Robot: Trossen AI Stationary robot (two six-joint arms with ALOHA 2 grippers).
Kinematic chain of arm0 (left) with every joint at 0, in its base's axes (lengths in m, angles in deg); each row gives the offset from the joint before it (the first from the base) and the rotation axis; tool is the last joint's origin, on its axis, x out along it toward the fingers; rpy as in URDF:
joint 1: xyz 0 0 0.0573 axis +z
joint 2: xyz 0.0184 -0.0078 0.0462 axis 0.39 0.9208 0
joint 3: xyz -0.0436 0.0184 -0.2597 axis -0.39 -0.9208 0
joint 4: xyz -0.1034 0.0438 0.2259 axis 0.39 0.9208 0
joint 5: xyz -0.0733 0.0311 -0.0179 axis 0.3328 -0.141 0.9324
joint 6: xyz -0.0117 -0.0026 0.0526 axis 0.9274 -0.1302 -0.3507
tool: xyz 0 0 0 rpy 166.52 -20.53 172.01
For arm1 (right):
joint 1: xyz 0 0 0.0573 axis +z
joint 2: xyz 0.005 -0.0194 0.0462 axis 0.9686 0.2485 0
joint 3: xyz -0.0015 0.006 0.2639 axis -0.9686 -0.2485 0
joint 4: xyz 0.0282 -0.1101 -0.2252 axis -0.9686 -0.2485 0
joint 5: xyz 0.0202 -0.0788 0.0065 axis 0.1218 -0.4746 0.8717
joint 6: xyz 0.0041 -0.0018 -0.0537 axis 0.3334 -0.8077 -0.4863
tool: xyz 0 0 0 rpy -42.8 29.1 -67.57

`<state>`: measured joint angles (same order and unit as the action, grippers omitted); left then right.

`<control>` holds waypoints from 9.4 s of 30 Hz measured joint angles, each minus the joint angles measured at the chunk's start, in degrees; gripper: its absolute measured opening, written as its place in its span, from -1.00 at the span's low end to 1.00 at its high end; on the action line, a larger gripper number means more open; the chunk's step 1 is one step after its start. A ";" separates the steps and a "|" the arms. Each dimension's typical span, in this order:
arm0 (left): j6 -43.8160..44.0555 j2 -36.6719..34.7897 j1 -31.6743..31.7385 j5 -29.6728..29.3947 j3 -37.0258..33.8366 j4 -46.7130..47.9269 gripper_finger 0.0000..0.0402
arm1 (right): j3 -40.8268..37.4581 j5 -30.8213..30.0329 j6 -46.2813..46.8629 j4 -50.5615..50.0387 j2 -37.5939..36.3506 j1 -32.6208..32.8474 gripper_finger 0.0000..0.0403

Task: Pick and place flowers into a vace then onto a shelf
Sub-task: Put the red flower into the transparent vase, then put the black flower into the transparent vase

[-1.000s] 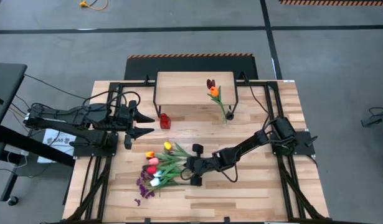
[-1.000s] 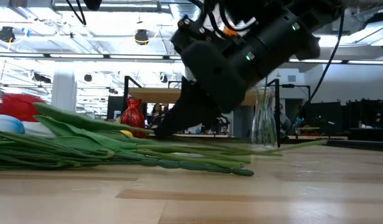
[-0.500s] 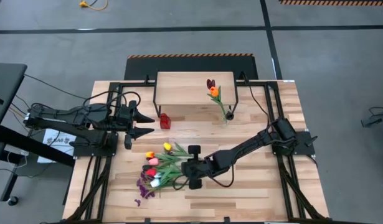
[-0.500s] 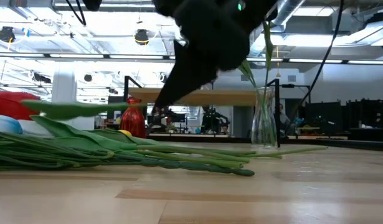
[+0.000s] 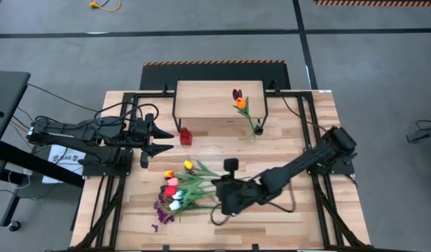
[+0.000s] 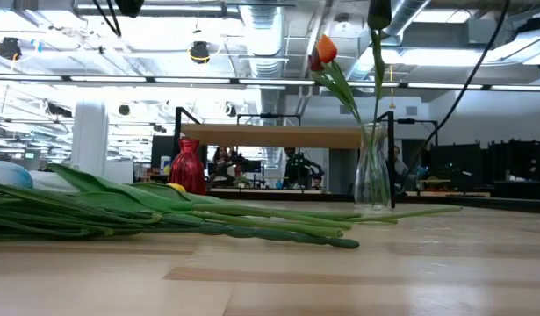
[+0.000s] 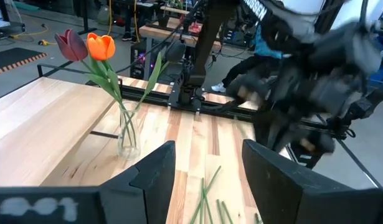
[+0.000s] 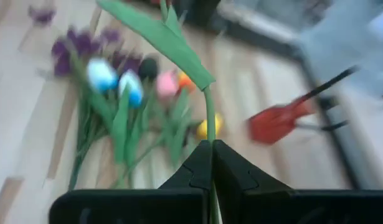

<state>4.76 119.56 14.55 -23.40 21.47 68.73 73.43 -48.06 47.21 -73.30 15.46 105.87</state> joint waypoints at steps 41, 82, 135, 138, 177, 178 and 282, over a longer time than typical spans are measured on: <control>-2.14 0.00 0.02 0.15 0.00 1.95 -0.12 | -45.04 2.47 -52.67 115.55 -35.94 -16.63 -1.00; -2.47 0.66 0.01 -0.25 -1.68 -2.86 -0.12 | -77.67 35.17 4.21 115.64 -45.14 -51.16 -1.00; -1.64 7.00 0.00 3.38 -1.66 -5.14 -0.12 | -72.11 33.61 6.81 115.77 -29.59 -47.84 -1.00; -2.41 8.14 0.02 5.37 -1.66 -7.21 -0.12 | -72.11 33.45 7.05 115.57 -27.82 -47.93 -1.00; -2.77 7.72 0.00 6.64 -1.64 -10.36 -0.12 | -72.08 33.49 5.60 115.55 -25.88 -47.10 -1.00; -2.75 7.72 0.00 6.64 -1.64 -10.36 -0.12 | -72.08 33.49 5.58 115.68 -25.93 -47.12 -1.00; -1.05 7.72 0.02 7.34 -1.64 -9.49 -0.12 | -76.08 37.33 -1.73 100.92 -33.64 -47.90 -0.62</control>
<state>3.71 127.27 14.57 -16.06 19.83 59.25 -2.66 -10.73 45.48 27.62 -18.18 57.96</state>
